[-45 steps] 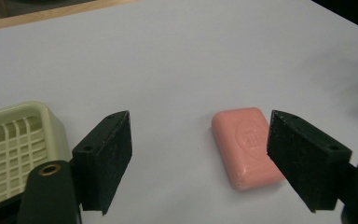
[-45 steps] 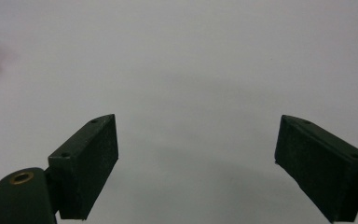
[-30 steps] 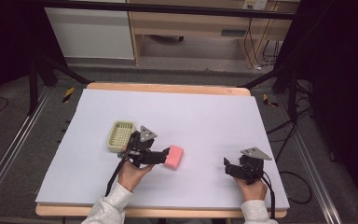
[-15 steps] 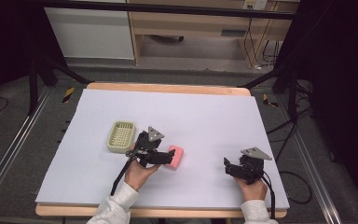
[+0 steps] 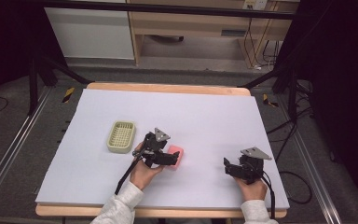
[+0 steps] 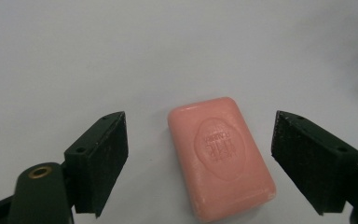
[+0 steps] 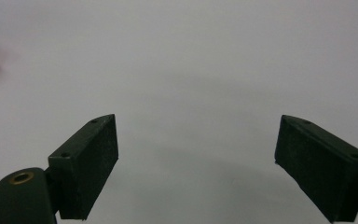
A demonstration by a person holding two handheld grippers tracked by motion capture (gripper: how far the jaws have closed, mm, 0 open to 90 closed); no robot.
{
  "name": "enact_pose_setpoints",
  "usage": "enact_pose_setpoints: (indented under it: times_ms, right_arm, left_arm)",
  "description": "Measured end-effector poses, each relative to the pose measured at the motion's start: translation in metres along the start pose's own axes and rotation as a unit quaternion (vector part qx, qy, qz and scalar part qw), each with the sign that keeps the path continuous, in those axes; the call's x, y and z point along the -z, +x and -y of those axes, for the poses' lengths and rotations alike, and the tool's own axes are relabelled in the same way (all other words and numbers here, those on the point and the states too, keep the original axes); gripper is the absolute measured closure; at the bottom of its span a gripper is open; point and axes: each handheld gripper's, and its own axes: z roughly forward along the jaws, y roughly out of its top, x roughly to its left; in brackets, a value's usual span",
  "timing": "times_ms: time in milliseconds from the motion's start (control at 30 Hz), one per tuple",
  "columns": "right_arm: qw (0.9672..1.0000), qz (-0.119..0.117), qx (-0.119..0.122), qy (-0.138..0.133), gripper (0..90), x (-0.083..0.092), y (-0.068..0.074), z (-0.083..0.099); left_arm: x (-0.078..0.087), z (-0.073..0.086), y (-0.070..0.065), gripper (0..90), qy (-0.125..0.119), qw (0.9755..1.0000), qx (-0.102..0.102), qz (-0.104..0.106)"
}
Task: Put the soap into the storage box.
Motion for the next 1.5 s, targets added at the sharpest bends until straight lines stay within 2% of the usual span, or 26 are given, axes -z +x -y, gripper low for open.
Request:
enact_pose_setpoints:
  times_ms: [800, 1133, 1367, 1500]
  right_arm:
    - [1.0000, -0.004, -0.004, 0.002, 13.5, 0.000, 0.000, 0.000]
    - [1.0000, -0.003, -0.005, 0.003, 13.6, 0.000, 0.000, 0.000]
    - [1.0000, -0.003, -0.004, 0.004, 13.7, -0.001, 0.000, 0.000]
    - [1.0000, -0.004, -0.003, 0.006, 13.7, -0.001, 0.000, 0.000]
  left_arm:
    - [-0.026, 0.002, -0.013, 15.8, 0.046, 0.9988, -0.020, 0.002]
    - [-0.035, 0.007, -0.014, 22.1, 0.062, 0.9979, -0.017, 0.002]
    - [-0.036, 0.008, -0.014, 26.3, 0.059, 0.9982, -0.014, 0.004]
    - [-0.039, 0.009, -0.013, 26.8, 0.057, 0.9984, -0.006, 0.003]
